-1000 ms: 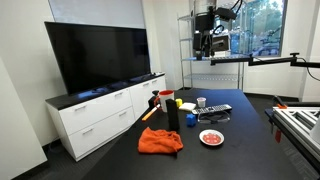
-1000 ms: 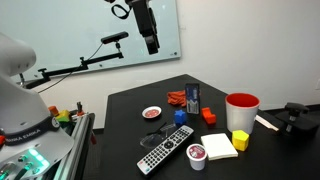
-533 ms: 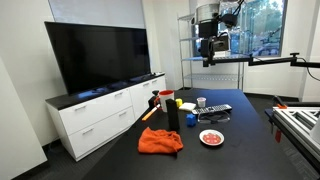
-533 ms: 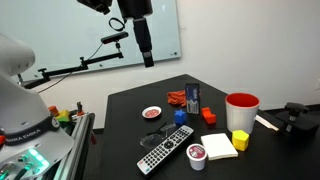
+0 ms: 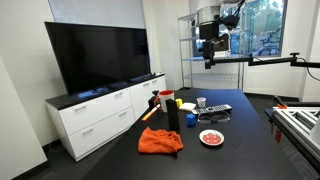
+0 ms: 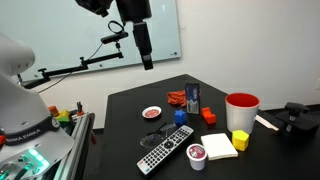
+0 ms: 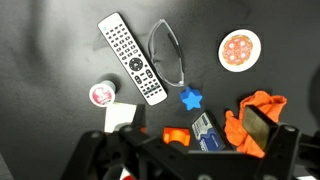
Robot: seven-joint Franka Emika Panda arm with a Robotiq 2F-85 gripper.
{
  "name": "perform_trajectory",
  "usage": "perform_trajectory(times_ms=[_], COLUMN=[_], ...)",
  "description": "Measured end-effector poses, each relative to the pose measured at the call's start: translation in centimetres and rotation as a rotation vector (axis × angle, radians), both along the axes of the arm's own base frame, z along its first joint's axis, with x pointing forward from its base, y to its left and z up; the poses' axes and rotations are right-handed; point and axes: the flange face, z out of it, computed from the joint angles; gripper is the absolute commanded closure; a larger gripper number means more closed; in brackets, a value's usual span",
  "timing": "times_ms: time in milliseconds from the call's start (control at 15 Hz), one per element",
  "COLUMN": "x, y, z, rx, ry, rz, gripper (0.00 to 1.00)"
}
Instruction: Remove the eraser from the mug and put it on the table
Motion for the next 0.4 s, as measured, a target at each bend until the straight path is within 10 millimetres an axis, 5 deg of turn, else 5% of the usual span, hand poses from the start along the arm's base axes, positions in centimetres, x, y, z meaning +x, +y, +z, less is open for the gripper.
perform_trajectory(times_ms=[400], x=[-0.01], y=[0.01], z=[-0.02], rx=[0.000], ry=[0.001], rz=[0.014], gripper=[0.00])
